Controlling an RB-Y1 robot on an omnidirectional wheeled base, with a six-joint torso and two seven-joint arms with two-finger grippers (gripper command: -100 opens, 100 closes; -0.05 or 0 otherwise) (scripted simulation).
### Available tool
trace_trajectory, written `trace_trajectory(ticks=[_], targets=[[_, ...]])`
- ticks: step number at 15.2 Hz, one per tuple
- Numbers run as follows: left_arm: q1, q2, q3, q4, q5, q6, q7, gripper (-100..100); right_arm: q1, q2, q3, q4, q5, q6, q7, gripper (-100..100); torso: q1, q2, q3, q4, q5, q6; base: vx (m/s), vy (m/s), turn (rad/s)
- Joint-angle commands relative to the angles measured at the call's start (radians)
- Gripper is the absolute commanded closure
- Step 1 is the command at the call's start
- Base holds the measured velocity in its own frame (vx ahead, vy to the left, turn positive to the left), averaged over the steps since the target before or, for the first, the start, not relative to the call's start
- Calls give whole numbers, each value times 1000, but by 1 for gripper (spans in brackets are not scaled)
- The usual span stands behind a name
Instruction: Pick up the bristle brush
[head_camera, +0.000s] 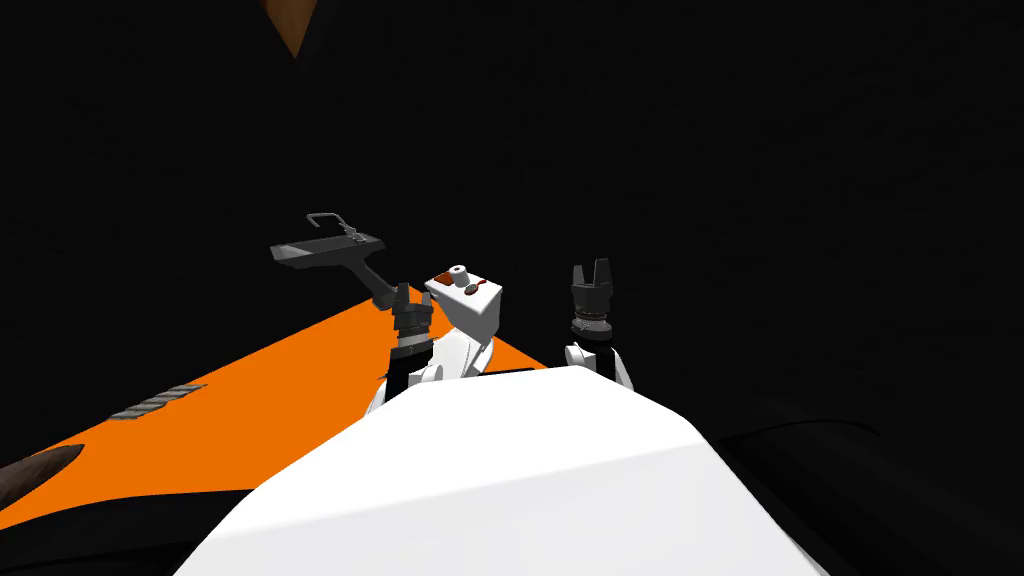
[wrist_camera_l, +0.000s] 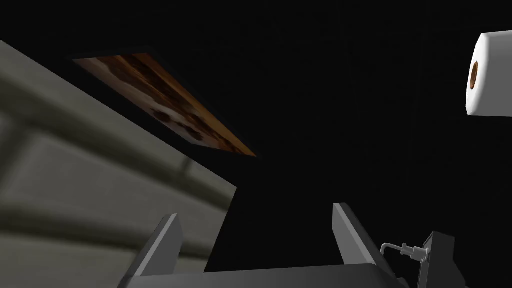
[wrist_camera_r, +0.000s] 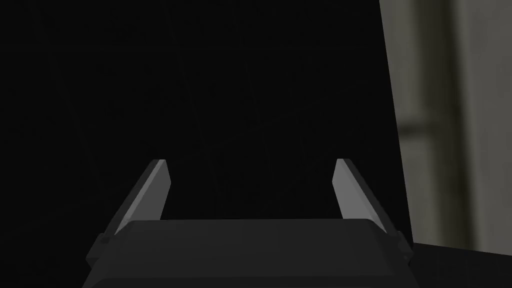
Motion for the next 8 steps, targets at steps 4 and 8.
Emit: trace_trajectory(ticks=[4,8], targets=[[-8,90,7,0,10,30,15,-100,0,0,0,0,0,0,0,0,0,0,0,0,0,0,5,-4,-32],[-21,162,17,-1,25,74,38,-100,0,0,0,0,0,0,0,0,0,-1,0,0,0,0,9,-6,-48]])
